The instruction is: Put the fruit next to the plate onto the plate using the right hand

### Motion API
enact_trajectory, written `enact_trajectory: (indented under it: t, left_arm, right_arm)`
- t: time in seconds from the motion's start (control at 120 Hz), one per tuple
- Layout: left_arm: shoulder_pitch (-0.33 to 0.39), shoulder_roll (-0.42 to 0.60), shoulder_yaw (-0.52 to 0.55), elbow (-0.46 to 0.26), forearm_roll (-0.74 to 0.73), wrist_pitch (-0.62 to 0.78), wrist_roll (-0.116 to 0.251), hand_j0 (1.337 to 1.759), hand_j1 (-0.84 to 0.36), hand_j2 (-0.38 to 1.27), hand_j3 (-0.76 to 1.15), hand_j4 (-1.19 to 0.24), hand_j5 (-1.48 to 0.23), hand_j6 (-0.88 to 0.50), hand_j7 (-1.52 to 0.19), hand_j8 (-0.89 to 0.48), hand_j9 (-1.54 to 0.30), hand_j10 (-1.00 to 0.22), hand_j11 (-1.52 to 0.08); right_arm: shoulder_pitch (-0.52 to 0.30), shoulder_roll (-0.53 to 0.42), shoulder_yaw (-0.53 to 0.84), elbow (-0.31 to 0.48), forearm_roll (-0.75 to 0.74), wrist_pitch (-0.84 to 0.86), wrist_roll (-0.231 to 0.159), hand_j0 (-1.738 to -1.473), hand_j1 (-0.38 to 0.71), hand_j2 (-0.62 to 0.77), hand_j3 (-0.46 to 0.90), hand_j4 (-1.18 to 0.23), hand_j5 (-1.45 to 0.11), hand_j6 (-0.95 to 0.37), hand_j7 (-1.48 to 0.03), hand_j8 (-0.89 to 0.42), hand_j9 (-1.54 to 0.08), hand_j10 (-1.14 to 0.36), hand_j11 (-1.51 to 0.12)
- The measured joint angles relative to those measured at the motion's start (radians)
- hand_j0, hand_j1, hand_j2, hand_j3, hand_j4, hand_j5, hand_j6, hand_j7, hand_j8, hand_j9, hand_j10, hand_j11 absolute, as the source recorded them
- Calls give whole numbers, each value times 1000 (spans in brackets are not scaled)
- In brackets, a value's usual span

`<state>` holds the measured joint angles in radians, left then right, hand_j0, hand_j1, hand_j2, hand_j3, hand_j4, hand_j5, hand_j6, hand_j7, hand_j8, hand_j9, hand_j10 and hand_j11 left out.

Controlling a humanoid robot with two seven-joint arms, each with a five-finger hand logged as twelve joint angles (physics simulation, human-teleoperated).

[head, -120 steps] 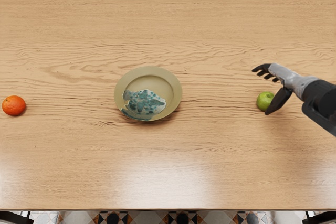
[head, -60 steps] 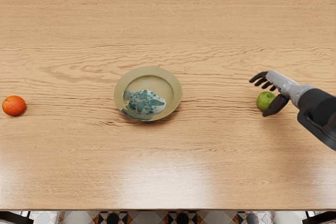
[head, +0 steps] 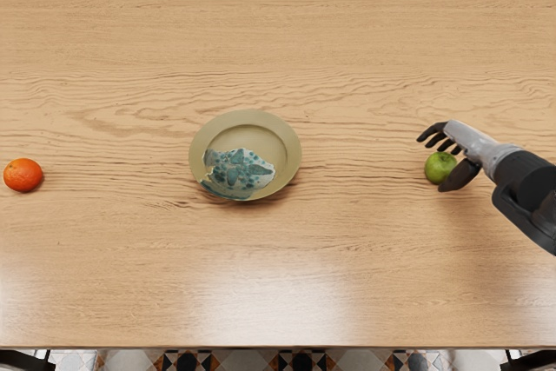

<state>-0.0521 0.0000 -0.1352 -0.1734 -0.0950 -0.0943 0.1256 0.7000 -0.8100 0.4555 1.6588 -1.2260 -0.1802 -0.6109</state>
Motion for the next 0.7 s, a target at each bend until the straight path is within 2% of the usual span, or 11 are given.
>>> enact_trajectory:
  t: [0.275,0.533,0.7]
  left_arm:
    - [0,0,0,0,0,0,0,1658,349,0,0,0,0,0,0,0,0,0,0]
    - [0,0,0,0,0,0,0,1658,349,0,0,0,0,0,0,0,0,0,0]
    - [0,0,0,0,0,0,0,1658,349,0,0,0,0,0,0,0,0,0,0]
  right_arm:
    - [-4,18,1,-30,-21,-1,0,-1658,94,-66,0,-392,-477,-387,-487,-452,-489,-384,-488]
    - [-17,15,1,-37,-23,0,1,-1658,94,-64,0,-399,-472,-390,-488,-355,-491,-388,-490]
    - [-21,15,1,-39,-23,-1,4,-1658,99,-64,0,-408,-475,-397,-495,-343,-497,-395,-497]
